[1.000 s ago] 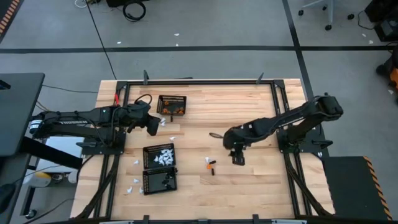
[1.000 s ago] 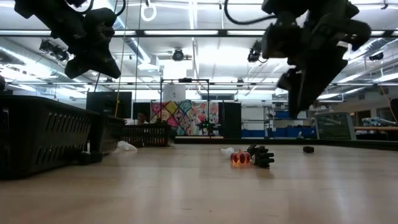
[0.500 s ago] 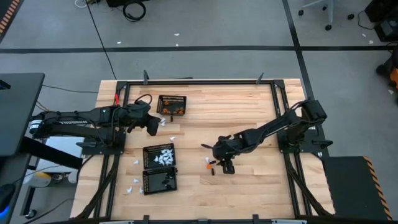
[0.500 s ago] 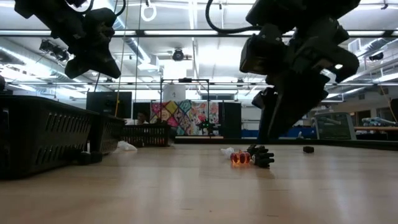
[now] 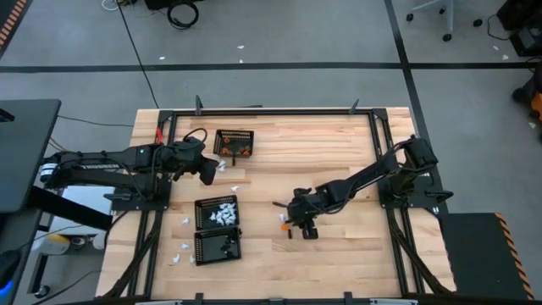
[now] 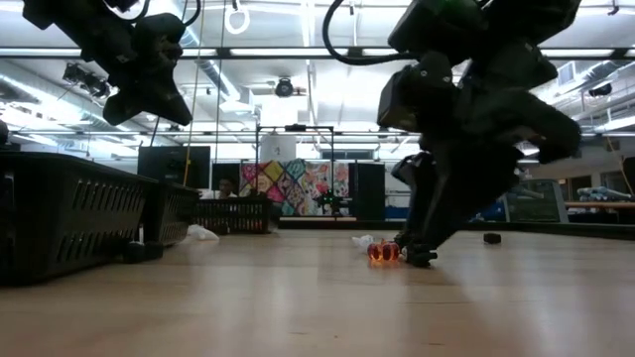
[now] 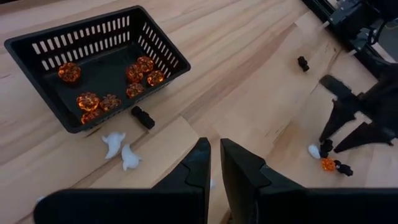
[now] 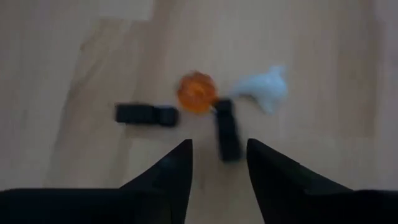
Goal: Sort Halloween decoration
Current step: Put the black skeleton toy into the bottom black bin
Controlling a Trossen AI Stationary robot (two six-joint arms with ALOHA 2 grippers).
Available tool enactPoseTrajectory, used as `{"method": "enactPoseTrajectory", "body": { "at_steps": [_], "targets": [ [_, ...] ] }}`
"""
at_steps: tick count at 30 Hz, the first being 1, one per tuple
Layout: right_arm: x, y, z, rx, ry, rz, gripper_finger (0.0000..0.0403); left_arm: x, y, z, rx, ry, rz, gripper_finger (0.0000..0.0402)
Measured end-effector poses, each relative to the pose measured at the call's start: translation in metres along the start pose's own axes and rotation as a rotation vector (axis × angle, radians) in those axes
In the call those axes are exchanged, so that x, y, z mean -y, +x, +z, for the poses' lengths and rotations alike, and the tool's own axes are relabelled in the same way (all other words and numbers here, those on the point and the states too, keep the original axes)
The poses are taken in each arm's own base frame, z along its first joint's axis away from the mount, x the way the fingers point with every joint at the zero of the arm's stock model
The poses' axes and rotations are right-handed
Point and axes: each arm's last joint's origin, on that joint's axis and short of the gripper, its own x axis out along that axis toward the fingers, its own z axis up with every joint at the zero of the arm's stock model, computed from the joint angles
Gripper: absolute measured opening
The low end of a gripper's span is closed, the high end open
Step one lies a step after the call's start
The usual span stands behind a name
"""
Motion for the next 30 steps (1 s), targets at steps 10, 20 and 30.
{"method": "enactPoseTrajectory", "body": {
  "at_steps": [10,20,30],
  "targets": [
    [-0.007,0.006,-0.002,0.008,-0.023,-0.049,0.0067,-0.001,0.0,-0.001,-0.01,-0.001,0.008,0.0043],
    [-0.009,0.001,0.004,0.0,0.001,-0.034,0.0023,-0.001,0.0,-0.001,-0.009,-0.008,0.007,0.0043],
    [-0.017,-0.026,0.069,0.143,-0.082,0.004,0.0033,0.002,-0.003,-0.001,-0.049,-0.052,-0.076,0.0043]
  ]
}}
